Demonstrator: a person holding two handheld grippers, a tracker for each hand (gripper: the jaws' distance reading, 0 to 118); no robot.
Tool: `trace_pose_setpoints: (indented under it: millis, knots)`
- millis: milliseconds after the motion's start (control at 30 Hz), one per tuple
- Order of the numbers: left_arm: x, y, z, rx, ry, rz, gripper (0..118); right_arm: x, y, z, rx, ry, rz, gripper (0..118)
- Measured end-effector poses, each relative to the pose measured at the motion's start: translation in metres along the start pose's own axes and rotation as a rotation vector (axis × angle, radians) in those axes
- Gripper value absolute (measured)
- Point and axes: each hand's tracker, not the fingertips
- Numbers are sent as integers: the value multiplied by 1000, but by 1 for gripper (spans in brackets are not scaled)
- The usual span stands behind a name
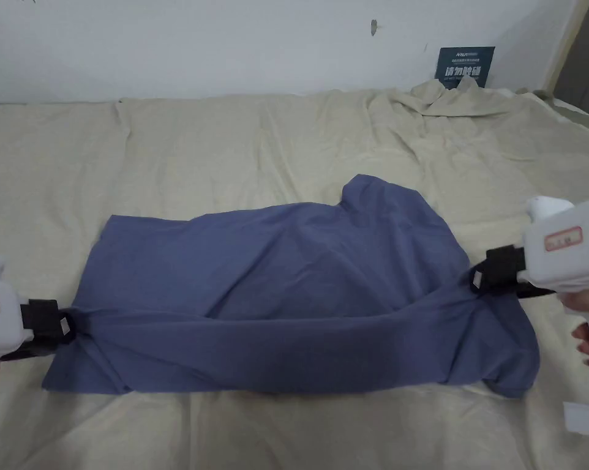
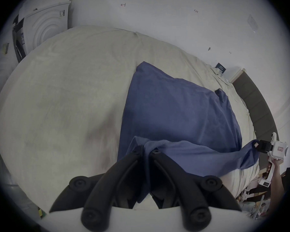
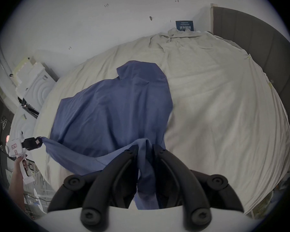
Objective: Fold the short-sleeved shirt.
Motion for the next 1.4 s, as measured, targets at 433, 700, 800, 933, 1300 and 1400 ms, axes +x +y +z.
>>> trace_pose_setpoints:
  millis: [433,700,800,933,1300,1400]
  knots:
    - [2,48,-76,-62,85,46,5,-7,76,-96,-69,-124,-100,22]
    - [-12,51,-77,-9,112,22,104,16,69,-96,35,-85,-191,107]
    - [-17,53,-57,108,107,13,108,19,64,-70,147,-16,-180,117]
    - [-15,54,-17,220,58,-39,108,18,50,-27,214,57,-150,117]
    - [26,-27,141,551,-56,-249,6,-38,-69,135,576,179,13,32]
    - [27,-52,168,581,-125,-205,0,-49,-105,153,613,185,5,4]
